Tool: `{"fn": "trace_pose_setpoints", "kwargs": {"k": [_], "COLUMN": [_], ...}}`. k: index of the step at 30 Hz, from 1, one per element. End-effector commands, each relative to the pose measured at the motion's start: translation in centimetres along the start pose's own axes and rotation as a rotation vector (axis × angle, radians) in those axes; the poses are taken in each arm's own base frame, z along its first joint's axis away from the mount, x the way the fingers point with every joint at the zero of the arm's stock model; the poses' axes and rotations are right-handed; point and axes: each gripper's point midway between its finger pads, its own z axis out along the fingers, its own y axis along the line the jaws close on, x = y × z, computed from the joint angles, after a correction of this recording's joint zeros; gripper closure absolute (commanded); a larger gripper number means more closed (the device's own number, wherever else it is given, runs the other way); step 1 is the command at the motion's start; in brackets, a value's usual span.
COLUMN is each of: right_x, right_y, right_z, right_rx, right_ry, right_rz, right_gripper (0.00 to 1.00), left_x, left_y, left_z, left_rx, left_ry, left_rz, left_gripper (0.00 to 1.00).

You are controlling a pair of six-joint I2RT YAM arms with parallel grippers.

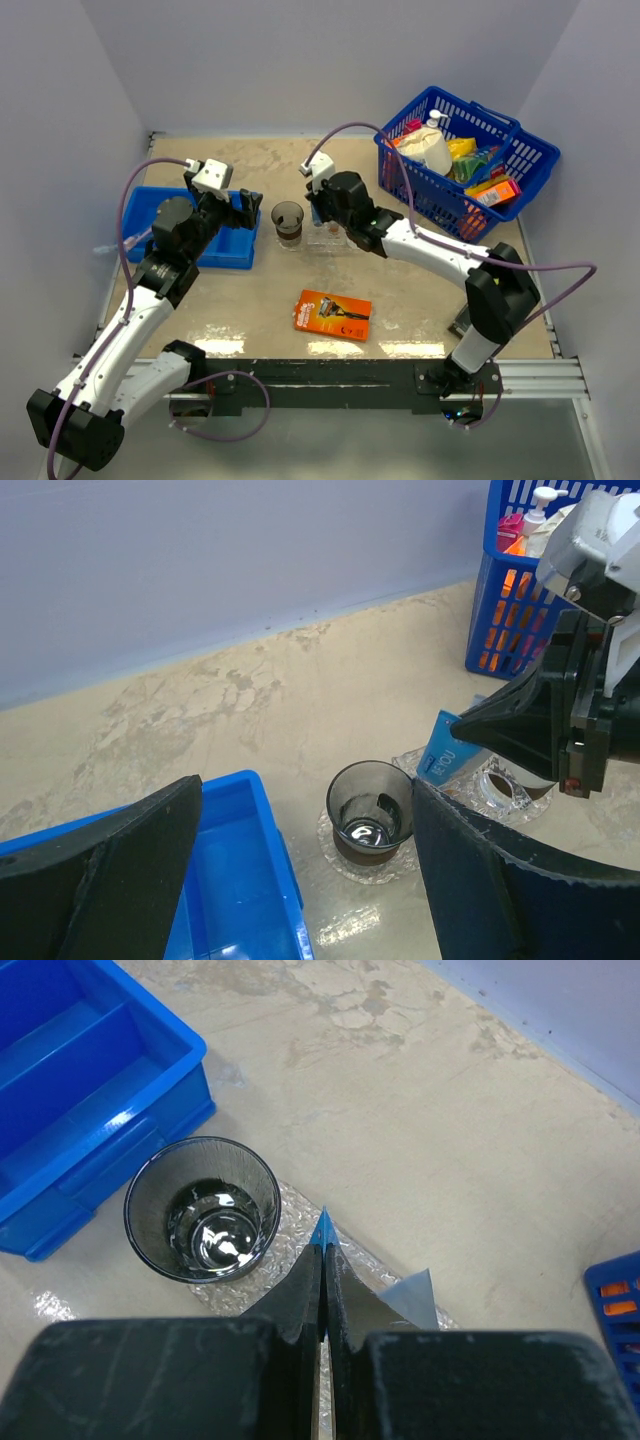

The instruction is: Prepare toiletry sets of a toothbrush and toothpaste on the tray

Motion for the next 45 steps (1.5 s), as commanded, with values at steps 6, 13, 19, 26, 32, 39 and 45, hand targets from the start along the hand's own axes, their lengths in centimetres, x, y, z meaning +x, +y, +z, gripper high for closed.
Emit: {"fn": "trace_pose_setpoints", "kwargs": {"k": [6,13,19,26,32,39,45], "right_x": [-0.5,0.2,0.9,1.3,1.4,0.4,-1.3], "right_y": [0.1,0.1,0.0,0.1,0.1,0.0,0.0], "right_z": [1.1,1.5,1.7,1.7,1.8,1.5,0.5], "right_rx": [0.024,0.029,0.035,0.036,0.041,0.04,0.025], "right_ry": [-0.049,-0.038,-0.024,-0.013,-0.008,-0.025,-0.059], "right_rz": [0.03,0.032,0.03,0.032,0.035,0.041,0.052], "right_gripper": [1.0,1.0,1.0,1.0,0.87,0.7,0.59], "left_x": [-1.4,-1.3,-1.2,-1.3,-1.3,-1.3,-1.3], "left_y": [0.4,0.4,0.4,0.4,0.4,0.4,0.4], "left_z": [0.0,0.1,0.1,0.0,0.1,0.0,0.1], "left_rx": [-0.015,-0.014,-0.012,-0.012,-0.012,-0.012,-0.014], "left_ry": [-0.042,-0.039,-0.036,-0.039,-0.037,-0.036,-0.034], "left_rz": [0.013,0.012,0.012,0.012,0.012,0.013,0.013], "left_gripper": [0.11,0.11,0.11,0.11,0.11,0.11,0.11]}}
